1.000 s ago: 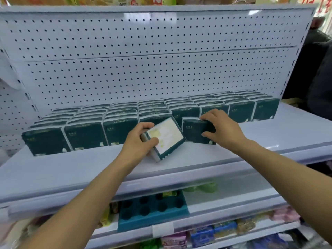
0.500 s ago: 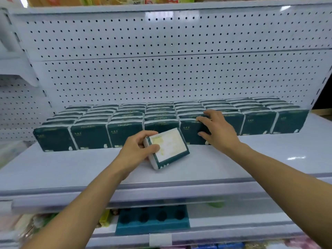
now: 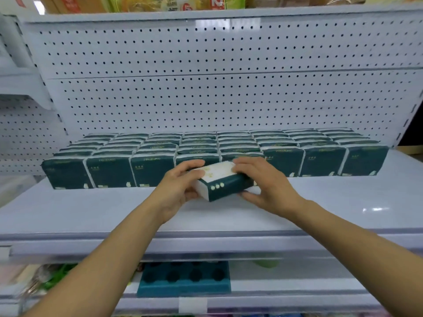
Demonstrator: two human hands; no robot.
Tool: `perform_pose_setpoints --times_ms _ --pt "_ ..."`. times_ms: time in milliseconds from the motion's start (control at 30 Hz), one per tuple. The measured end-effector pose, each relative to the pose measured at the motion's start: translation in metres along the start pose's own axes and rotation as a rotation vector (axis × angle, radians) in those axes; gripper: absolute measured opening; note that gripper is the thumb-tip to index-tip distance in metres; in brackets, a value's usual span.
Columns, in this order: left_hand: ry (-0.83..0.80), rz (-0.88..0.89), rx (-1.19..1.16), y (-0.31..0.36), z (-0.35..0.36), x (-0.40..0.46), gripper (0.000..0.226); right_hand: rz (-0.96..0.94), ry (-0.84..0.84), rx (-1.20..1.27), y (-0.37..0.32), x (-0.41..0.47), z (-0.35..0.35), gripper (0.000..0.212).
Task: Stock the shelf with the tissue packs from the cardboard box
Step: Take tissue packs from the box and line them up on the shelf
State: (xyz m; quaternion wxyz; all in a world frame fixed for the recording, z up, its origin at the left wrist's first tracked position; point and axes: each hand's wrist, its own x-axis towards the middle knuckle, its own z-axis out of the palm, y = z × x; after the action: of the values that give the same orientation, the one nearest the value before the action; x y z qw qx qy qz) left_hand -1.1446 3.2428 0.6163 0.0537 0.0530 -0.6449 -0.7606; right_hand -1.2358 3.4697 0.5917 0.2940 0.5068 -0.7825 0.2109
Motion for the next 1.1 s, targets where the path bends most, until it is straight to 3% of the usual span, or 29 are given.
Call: perform_pose_setpoints --times_ms 67,133,233,300,400,467,567,667,700,767,900,1033,1100 --pt "-0.023 -0.035 -0.038 0.003 0.008 -0.001 0.027 0.259 0.047 0.261 -0.01 -0.001 -0.007 0.034" --pt "-0.049 -0.076 -0.075 0.003 0.012 -0.001 0.049 0.514 0.038 0.538 -0.015 0.002 -0.017 0.024" --pt "-0.082 -0.111 -0.033 0.001 0.016 0.003 0.067 0.694 0.054 0.771 -0.013 0.003 -0.032 0.014" --pt "-0.092 -0.108 -0.018 0.0 0.023 0.004 0.061 0.751 0.054 0.82 -0.008 0.001 -0.036 0.012" --pt "-0.103 -0.053 0.064 -0.001 0.034 0.004 0.035 0.815 0.087 0.916 0.0 -0.004 -0.039 0.017" --pt "-0.072 -0.01 0.179 -0.003 0.042 0.006 0.034 0.841 0.083 0.975 0.004 -0.008 -0.041 0.022" --pt "0.04 0.093 0.251 -0.001 0.055 0.012 0.028 0.802 -0.012 0.784 0.008 -0.015 -0.044 0.039" --pt "0.036 0.238 0.356 0.006 0.075 0.016 0.024 0.577 0.048 0.4 0.006 -0.022 -0.053 0.079" --pt "0.007 0.295 0.464 0.006 0.083 0.018 0.025 0.472 0.071 0.342 0.007 -0.023 -0.056 0.085" --pt "-0.048 0.361 0.619 0.003 0.101 0.02 0.028 0.372 0.052 0.289 0.013 -0.026 -0.058 0.077" --pt "-0.083 0.37 0.653 -0.013 0.116 0.028 0.039 0.654 0.132 0.514 0.036 -0.05 -0.053 0.052" --pt "0.179 0.709 1.19 -0.026 0.092 0.05 0.051 0.878 0.288 0.58 0.065 -0.074 -0.06 0.048" --pt "0.213 0.733 1.442 -0.033 0.08 0.064 0.063 0.956 0.319 0.573 0.076 -0.078 -0.057 0.05"
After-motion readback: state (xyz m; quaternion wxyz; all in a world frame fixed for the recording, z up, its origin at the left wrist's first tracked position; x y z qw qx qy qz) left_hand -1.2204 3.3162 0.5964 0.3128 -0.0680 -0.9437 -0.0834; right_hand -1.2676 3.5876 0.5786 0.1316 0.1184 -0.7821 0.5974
